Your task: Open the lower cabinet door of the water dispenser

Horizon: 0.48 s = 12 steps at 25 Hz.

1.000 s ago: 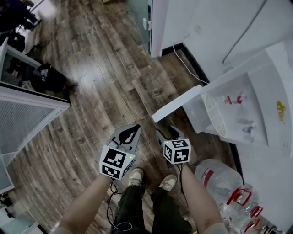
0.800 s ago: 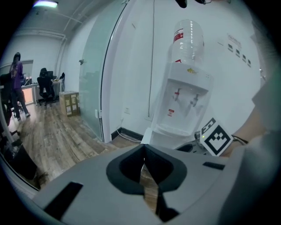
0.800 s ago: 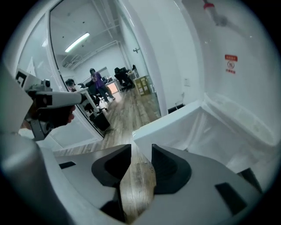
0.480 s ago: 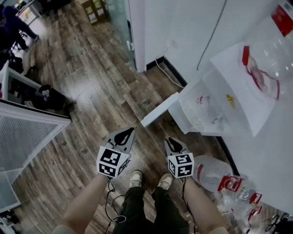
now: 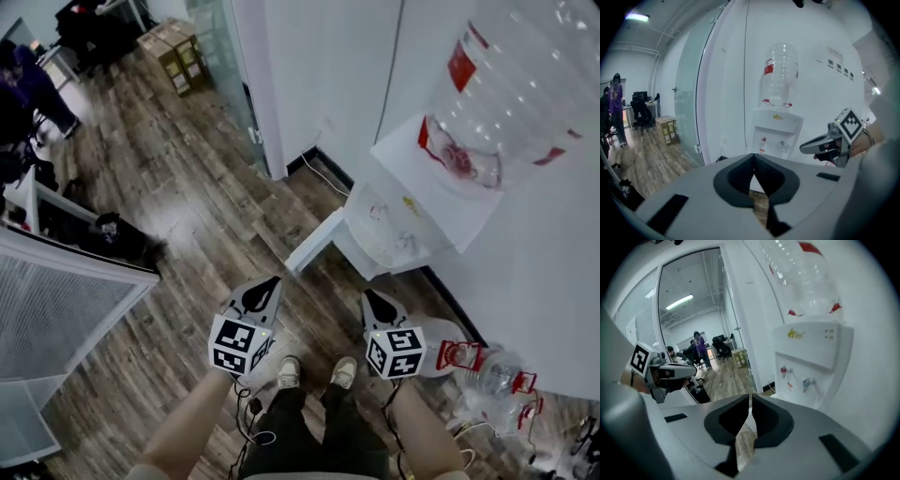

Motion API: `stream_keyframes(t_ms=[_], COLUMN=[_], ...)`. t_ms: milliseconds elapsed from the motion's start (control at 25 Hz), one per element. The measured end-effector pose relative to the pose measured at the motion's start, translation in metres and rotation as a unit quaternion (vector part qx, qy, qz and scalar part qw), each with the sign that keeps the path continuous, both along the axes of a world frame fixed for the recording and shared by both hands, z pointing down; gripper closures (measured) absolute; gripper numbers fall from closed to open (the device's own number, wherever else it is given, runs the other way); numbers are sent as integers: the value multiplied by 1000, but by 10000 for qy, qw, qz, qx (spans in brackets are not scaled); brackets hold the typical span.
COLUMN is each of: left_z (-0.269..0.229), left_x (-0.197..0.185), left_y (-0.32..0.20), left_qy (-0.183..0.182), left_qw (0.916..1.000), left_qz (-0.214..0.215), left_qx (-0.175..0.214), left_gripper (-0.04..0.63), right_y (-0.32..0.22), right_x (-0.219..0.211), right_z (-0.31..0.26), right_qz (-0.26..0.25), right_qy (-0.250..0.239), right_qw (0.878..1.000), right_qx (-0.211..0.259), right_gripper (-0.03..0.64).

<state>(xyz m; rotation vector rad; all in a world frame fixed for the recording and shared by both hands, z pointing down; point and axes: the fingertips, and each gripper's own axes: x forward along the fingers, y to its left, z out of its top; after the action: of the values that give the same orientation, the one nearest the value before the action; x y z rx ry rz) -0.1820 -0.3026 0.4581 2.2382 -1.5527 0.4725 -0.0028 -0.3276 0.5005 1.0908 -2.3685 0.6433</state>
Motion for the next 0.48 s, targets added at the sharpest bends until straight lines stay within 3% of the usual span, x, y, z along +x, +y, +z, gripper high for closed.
stream_keyframes(t_ms=[480], left_z=[-151], left_x=[32], left_y=[18], left_qy=[-3], left_qw=[9977], left_qz=[117], left_qx=[671], left_gripper=[591], right_y=[21], right_x=[48], right_z=[-206], right_qz=[335], right_qy=[-603], right_qw=[9921], right_qx=[1044], right_gripper=[611])
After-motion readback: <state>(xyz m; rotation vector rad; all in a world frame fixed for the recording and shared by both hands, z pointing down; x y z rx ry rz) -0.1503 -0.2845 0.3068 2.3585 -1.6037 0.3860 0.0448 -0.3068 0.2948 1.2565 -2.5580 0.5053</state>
